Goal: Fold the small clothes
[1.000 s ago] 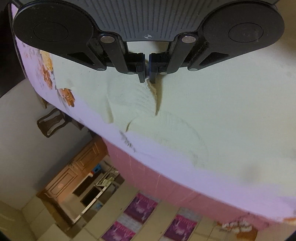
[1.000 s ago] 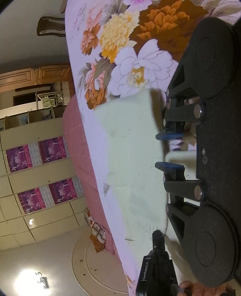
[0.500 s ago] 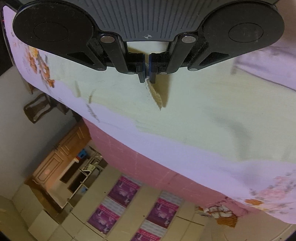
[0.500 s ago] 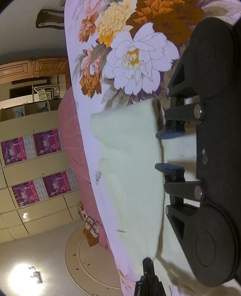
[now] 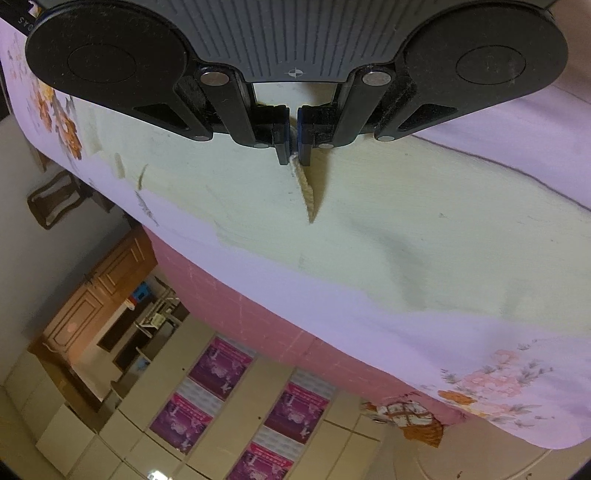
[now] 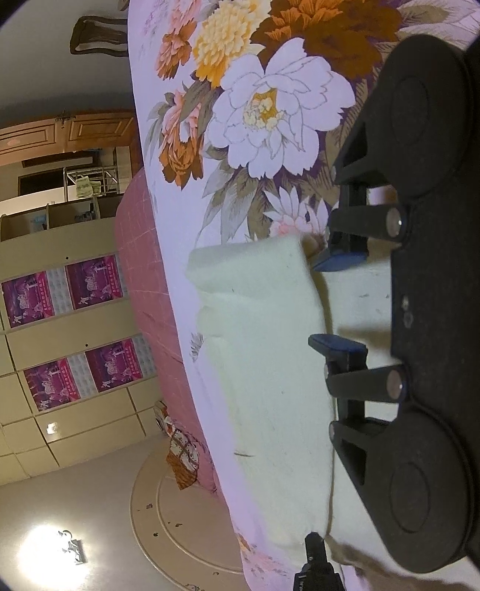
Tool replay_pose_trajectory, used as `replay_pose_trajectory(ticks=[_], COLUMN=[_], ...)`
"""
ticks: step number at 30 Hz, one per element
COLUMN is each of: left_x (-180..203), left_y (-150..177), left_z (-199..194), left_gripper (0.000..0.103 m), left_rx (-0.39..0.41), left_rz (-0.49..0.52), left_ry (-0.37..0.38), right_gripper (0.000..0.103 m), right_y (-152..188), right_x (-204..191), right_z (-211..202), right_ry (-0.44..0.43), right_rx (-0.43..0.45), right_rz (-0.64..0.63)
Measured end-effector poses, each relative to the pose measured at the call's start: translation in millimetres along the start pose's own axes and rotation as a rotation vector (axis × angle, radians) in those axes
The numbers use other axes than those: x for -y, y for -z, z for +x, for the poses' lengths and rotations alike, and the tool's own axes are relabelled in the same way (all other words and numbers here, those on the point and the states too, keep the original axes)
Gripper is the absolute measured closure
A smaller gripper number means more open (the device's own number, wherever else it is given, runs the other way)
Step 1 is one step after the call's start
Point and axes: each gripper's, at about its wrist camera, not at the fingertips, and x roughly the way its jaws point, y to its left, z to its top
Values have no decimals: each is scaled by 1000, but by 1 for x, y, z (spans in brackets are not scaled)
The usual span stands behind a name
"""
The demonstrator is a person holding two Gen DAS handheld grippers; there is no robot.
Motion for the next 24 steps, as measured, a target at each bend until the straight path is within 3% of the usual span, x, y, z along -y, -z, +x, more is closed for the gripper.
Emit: replay_pose_trajectory(ticks=[7,17,21,24], left_x=[-21,-22,-19,-22], left_y=[-3,5,11,14], left_z=[-3,-5,-12,-10], left_gripper=[100,100,100,100], left_rx=[6,13,23,19], left_rz=[-9,-11,-10,-15], left_ry=[-22,-26,-29,-33], right_gripper=[64,66,81,85], right_y=[0,0,-1,-1], right_x=[3,15,16,18], right_z=[3,15,17,17], right_ry=[-14,-16,5,9], right_rx=[-7,-14,-10,-12], right_rz=[22,102,97,92])
